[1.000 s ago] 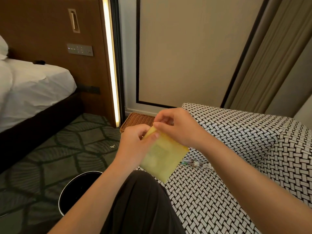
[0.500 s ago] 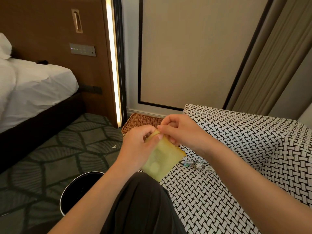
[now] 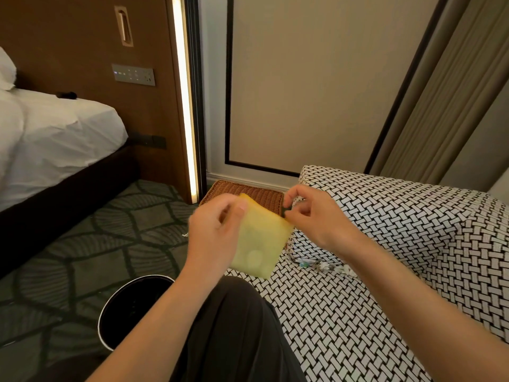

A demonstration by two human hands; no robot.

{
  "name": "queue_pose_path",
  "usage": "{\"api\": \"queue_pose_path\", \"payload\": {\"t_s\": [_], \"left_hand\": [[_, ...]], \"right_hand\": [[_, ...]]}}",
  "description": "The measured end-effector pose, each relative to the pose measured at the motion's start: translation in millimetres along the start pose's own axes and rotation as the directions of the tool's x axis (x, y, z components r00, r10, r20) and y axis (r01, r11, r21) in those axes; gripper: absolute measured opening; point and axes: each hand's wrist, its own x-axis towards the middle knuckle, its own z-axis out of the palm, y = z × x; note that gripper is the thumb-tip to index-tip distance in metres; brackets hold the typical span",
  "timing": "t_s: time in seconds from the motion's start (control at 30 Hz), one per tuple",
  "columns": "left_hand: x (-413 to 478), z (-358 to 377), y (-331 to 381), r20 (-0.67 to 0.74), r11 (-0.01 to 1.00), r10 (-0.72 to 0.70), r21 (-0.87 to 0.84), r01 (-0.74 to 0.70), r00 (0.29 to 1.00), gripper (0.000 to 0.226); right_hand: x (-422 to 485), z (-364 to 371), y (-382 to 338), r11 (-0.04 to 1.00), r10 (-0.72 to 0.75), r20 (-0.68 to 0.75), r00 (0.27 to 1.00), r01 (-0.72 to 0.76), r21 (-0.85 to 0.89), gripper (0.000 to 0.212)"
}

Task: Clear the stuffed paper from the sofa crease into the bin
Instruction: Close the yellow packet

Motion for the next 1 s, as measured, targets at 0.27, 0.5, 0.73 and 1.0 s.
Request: {"api": "queue_pose_path", "payload": {"t_s": [0.27,0.5,0.73,1.0], "left_hand": [[2,-6,-3,0.008,0.976,-0.010,-0.215,0.011,1.000,0.021],[8,-3,-14,0.092,0.971,0.009,-0.239,0.014,0.996,0.025],[2,10,-45,0.162,0.864,-0.257,-0.402,0.302,0.953,0.027],[18,46,-84,0.264,0.415,-0.733,-0.556,0.720,0.627,0.011]], "right_hand": [[-7,-5,31,0.761,0.387,0.277,0.880,-0.474,0.443,0.036],[-11,32,37,0.236,0.099,0.748,0.656,-0.746,0.623,0.076],[17,48,40,0.015,0.342,0.493,0.800,-0.530,0.848,0.054],[52,69,72,0.425,0.502,0.256,0.826,-0.494,0.758,0.019]]}}
